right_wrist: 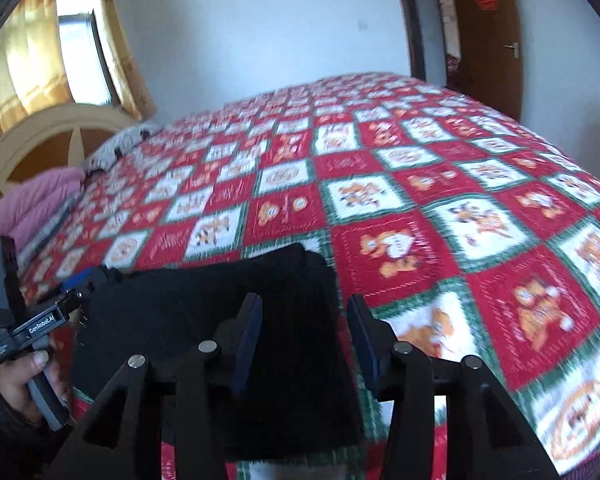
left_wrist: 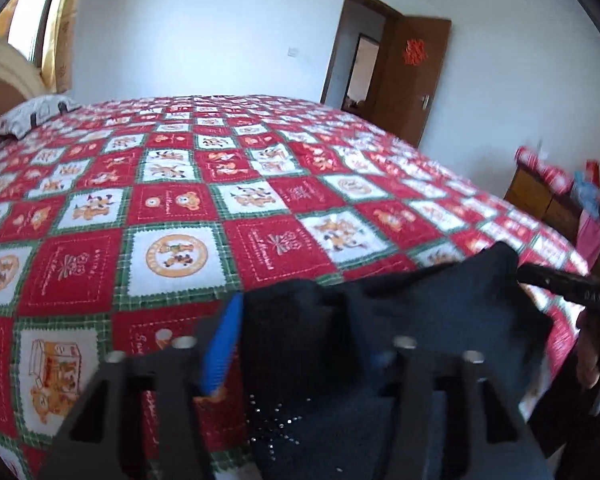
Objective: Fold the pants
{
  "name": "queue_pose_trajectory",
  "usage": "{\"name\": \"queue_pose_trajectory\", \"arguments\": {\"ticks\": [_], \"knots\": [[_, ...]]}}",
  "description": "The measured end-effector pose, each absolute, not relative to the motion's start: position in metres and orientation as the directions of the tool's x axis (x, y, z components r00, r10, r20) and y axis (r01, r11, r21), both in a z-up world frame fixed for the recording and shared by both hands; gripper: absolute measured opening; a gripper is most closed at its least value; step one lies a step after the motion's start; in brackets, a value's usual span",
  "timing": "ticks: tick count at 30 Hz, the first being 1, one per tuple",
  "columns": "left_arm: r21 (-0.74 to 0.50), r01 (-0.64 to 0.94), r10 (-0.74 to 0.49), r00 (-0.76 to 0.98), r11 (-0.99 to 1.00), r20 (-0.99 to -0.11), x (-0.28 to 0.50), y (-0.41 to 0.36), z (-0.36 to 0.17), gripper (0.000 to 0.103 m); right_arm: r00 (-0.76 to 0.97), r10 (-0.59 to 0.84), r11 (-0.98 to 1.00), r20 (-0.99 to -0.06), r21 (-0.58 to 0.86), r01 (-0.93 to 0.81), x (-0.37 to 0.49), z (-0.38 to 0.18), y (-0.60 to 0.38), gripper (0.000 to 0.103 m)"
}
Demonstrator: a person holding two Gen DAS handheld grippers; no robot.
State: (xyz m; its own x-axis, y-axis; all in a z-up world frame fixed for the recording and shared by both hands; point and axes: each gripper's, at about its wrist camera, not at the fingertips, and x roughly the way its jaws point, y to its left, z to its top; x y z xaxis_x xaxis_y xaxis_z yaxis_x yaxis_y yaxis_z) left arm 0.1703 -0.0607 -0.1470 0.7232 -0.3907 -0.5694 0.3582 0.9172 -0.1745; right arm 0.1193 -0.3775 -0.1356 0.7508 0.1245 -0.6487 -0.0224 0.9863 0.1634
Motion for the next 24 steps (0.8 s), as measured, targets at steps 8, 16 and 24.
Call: {"name": "queue_pose_trajectory", "arguments": {"ticks": [8, 16, 24], "knots": [[-0.093, 0.277, -0.276, 0.751, 0.956, -0.6, 0.19, -0.062, -0.163, 0.048, 0.693, 0.108, 0.985, -0.713, 0.172, 0.023, 0.145, -0.166, -0.387, 0.051], [-0.107, 0.255, -0.268, 0.759, 0.961, -0.593, 0.182, -0.054, -0.151, 0.058, 0.716, 0.143, 0.972, -0.683, 0.234, 0.029, 0.138, -0.168, -0.4, 0.059], [-0.161, 0.236, -0.285, 0.748, 0.958, -0.6, 0.163, -0.042, -0.143, 0.074, 0.756, 0.137, 0.966, -0.64, 0.254, 0.041, 0.112, -0.155, -0.41, 0.061]]}}
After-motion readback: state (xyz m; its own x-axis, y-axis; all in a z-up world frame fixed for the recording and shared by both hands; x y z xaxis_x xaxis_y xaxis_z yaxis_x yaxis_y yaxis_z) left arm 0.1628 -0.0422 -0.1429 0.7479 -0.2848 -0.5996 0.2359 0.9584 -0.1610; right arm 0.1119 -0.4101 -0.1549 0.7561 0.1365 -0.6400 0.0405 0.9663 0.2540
